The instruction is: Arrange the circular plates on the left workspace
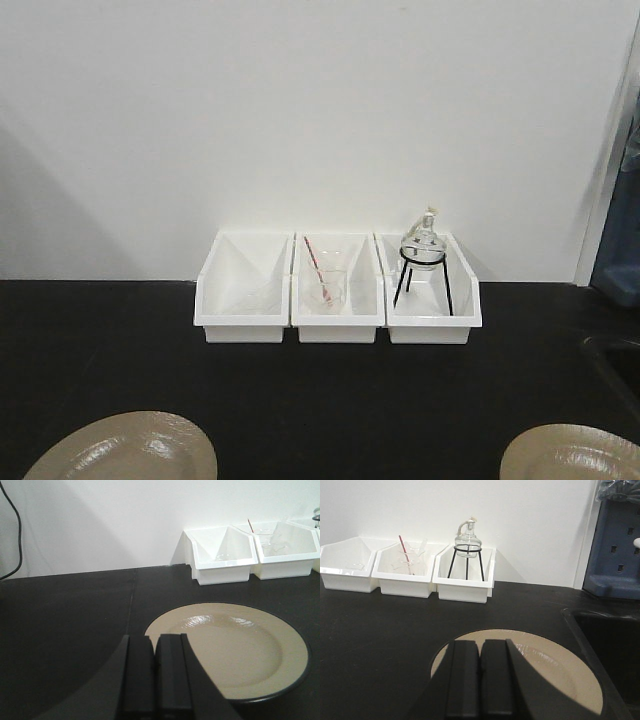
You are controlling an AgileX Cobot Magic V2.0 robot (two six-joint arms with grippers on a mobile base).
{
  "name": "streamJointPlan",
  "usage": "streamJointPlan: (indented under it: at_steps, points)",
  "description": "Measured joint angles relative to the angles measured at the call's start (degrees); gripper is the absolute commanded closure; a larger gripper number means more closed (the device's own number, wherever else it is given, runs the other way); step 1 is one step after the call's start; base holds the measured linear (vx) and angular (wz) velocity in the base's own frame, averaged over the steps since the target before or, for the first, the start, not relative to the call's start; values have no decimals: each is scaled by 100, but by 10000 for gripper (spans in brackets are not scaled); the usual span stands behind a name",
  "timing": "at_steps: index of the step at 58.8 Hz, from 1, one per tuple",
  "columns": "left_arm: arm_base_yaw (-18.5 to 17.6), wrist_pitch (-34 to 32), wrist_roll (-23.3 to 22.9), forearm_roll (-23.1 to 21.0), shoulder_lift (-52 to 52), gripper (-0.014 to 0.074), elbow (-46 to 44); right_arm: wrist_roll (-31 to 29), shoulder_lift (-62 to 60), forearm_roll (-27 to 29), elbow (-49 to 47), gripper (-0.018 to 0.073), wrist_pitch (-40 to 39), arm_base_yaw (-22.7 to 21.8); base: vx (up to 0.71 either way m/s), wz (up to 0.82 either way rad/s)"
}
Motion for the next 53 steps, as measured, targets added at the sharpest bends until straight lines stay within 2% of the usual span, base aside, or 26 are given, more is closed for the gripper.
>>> streamJointPlan:
  at_steps: [42,53]
  points:
    - [0,0,0,0,0,594,0,0,0,0,0,560,-14,0,1,0]
    - [0,-274,0,0,0,594,0,195,0,157,0,560,-588,0,0,0]
